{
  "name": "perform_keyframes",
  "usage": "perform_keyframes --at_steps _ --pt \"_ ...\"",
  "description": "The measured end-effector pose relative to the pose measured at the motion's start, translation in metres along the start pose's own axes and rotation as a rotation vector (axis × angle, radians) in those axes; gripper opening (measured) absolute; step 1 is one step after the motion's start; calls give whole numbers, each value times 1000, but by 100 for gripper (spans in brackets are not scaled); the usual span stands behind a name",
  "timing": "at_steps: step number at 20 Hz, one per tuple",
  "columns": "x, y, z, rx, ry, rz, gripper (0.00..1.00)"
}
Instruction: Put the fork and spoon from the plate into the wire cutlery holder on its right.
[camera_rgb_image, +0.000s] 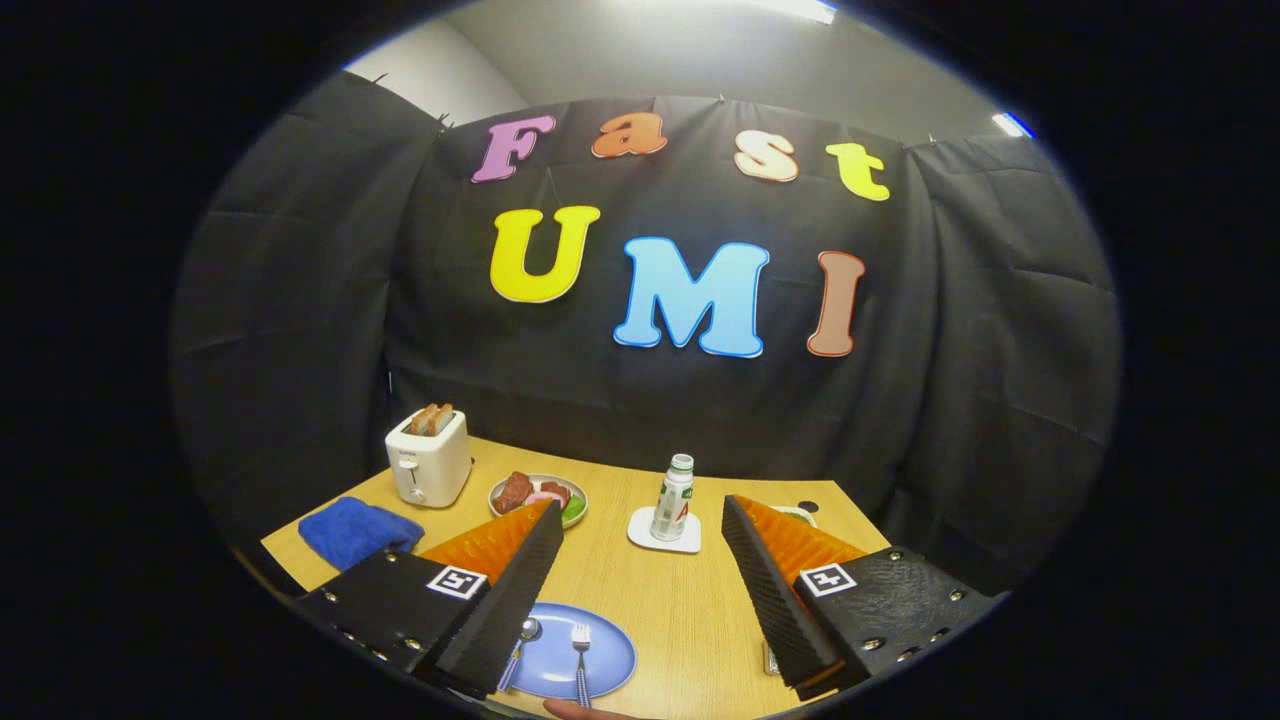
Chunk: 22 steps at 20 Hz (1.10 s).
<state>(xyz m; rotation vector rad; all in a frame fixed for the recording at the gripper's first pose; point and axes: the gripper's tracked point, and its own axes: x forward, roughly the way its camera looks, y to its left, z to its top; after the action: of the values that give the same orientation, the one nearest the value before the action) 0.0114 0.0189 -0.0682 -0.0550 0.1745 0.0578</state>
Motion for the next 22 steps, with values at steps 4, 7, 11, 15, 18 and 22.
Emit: perform_keyframes --at_steps 4,7,11,15,18,22 --pt "9 12 -43 -50 186 45 98" --pt "16 19 -83 -129 335 82 98" --pt "13 35 -122 -132 483 138 98" --pt "15 49 -167 -148 632 201 98" --pt "19 59 -197 -119 750 238 83" --pt "16 62 -232 -98 914 255 39"
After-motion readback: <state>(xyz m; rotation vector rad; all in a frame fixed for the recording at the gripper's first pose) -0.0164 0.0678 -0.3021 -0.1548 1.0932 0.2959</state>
